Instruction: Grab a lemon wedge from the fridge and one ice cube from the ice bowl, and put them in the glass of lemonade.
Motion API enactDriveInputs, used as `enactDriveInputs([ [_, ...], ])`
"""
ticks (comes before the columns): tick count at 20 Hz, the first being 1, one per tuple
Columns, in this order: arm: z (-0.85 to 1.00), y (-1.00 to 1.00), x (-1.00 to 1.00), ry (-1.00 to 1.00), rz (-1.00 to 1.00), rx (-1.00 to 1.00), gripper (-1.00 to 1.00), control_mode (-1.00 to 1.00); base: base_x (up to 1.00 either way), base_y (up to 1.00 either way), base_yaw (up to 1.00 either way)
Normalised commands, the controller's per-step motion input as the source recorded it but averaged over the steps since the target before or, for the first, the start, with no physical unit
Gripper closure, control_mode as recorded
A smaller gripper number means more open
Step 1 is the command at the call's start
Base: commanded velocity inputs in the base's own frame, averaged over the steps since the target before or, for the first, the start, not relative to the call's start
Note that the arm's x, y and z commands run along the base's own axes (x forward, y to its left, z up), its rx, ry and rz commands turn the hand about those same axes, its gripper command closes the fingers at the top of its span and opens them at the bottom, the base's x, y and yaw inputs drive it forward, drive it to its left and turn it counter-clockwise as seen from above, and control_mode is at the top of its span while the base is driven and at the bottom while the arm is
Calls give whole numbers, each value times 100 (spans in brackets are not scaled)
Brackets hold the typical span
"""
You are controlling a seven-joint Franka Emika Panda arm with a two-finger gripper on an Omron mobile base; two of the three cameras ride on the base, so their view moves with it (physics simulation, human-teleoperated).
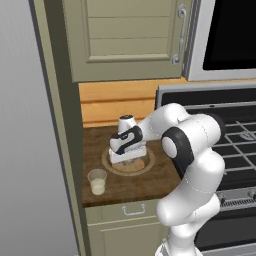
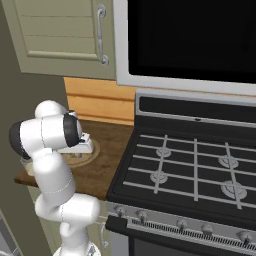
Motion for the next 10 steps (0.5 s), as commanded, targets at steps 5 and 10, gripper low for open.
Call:
enactDriveInputs([
  [5,0,0,-3,-2,0,0,100,-100,0,0,0],
  [10,80,4,-56,-22,2,-2,100,-100,0,0,0],
])
